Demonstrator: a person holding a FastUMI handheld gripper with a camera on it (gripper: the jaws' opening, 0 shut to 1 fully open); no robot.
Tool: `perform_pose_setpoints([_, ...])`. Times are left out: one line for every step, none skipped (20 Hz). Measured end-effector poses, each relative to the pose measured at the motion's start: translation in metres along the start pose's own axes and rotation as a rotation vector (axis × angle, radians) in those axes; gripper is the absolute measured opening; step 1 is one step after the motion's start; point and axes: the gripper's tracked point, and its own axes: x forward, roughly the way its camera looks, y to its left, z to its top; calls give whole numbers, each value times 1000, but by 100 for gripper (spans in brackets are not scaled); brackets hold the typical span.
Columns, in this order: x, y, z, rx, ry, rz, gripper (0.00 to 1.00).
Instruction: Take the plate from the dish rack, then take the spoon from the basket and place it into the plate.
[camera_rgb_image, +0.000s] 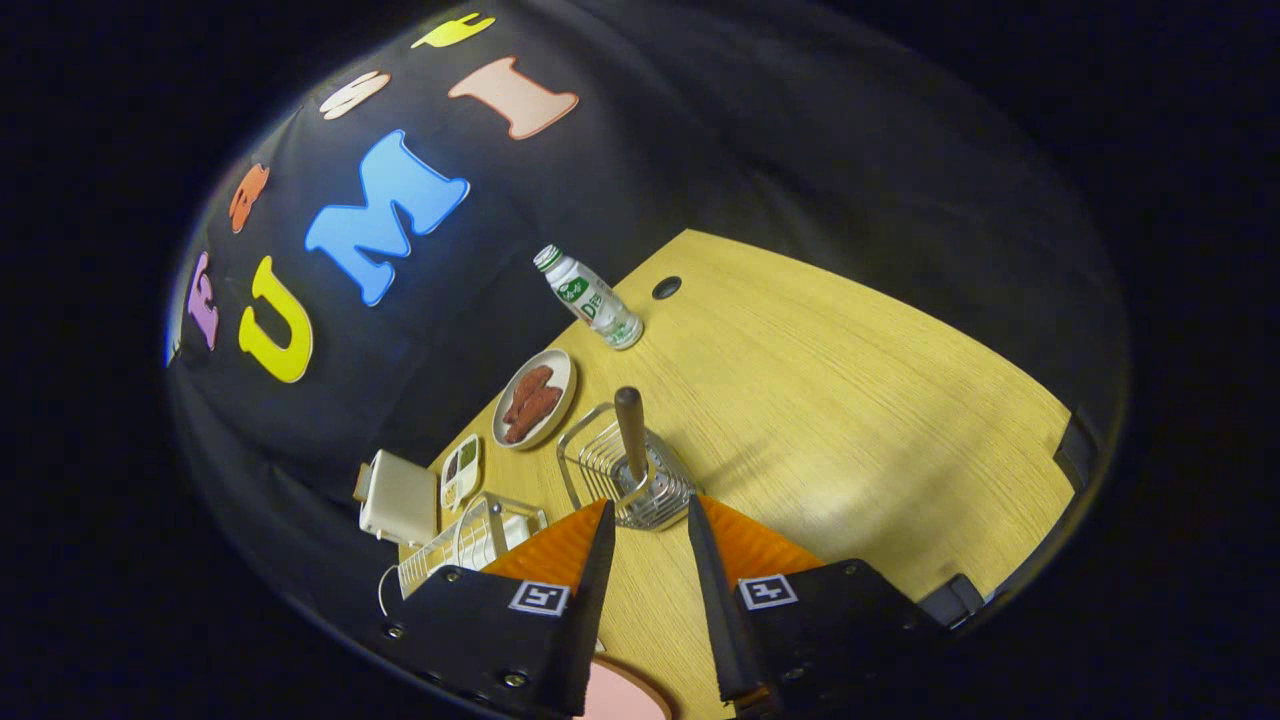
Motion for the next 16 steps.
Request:
perform_pose_setpoints([2,1,6,11,-16,2,47])
perform_pose_setpoints([3,5,8,23,-23,9,47])
perform_pose_setpoints([8,6,11,31,-31,7,47])
perform_pose_setpoints([13,5,14,38,-38,4,47])
perform_pose_setpoints([18,3,17,45,-44,-6,47])
perform_pose_setpoints([25,4,18,53,-45,-7,47])
perform_pose_setpoints([32,6,18,61,-39,-6,47])
perform_pose_setpoints([39,7,15,71,-25,-9,47])
perform_pose_setpoints([44,6,12,77,-9,-14,47])
perform_pose_setpoints([51,5,11,82,1,-18,43])
perform_pose_setpoints([52,5,15,85,-5,-26,35])
perform_pose_setpoints([56,6,16,84,-12,-24,17])
perform_pose_setpoints([55,5,18,76,-18,-25,17])
perform_pose_setpoints([54,5,19,67,-21,-26,17])
perform_pose_setpoints([54,6,20,64,-16,-23,17])
perform_pose_setpoints([53,7,20,66,-10,-19,17])
